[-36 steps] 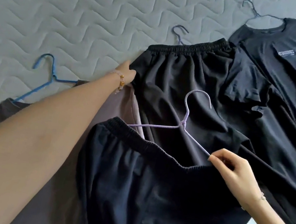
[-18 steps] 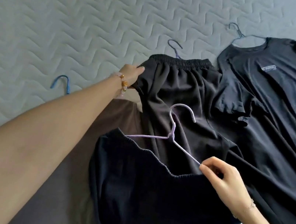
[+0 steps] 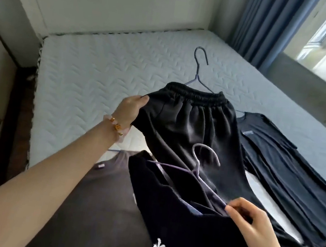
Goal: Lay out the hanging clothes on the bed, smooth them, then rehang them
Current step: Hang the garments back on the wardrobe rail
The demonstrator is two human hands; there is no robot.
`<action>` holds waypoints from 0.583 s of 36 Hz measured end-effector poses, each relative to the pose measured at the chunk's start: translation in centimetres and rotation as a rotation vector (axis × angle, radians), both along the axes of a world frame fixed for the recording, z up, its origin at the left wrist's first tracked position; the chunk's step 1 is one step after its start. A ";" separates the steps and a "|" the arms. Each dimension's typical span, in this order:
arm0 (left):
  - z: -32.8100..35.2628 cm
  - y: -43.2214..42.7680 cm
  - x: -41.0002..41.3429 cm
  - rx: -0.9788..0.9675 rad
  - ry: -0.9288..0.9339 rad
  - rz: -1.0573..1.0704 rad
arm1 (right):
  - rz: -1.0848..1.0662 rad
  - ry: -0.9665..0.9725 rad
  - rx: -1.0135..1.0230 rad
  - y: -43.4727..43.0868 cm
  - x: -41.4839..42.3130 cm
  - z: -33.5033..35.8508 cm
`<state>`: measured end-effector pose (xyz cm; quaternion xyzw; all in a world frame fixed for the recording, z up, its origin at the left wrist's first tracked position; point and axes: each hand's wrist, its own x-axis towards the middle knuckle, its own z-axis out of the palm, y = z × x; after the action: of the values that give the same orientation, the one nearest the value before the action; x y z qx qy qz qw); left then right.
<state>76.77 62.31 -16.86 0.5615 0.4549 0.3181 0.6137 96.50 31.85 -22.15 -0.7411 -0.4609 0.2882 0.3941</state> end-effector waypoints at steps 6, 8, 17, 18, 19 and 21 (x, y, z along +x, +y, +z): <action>10.4 -4.4 -4.4 0.096 -0.175 0.037 | -0.044 -0.048 0.139 -3.3 -2.4 7.2; 13.2 -5.8 -6.1 0.137 -0.207 0.047 | -0.046 -0.045 0.176 -4.2 -3.3 9.4; 24.2 -10.8 -14.6 0.315 -0.311 0.281 | 0.105 -0.087 0.236 -8.0 -5.5 15.7; 25.3 -11.5 -15.6 0.328 -0.310 0.304 | 0.129 -0.097 0.230 -8.3 -5.4 16.0; 26.2 -12.2 -16.7 0.338 -0.305 0.328 | 0.153 -0.106 0.225 -8.6 -5.3 16.4; 27.7 -13.5 -19.1 0.372 -0.293 0.405 | 0.202 -0.117 0.211 -8.9 -5.0 16.9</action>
<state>57.66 48.77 10.85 0.5102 0.3981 0.5893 0.4837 91.52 22.95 -5.27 -0.6609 -0.5830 0.2325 0.4114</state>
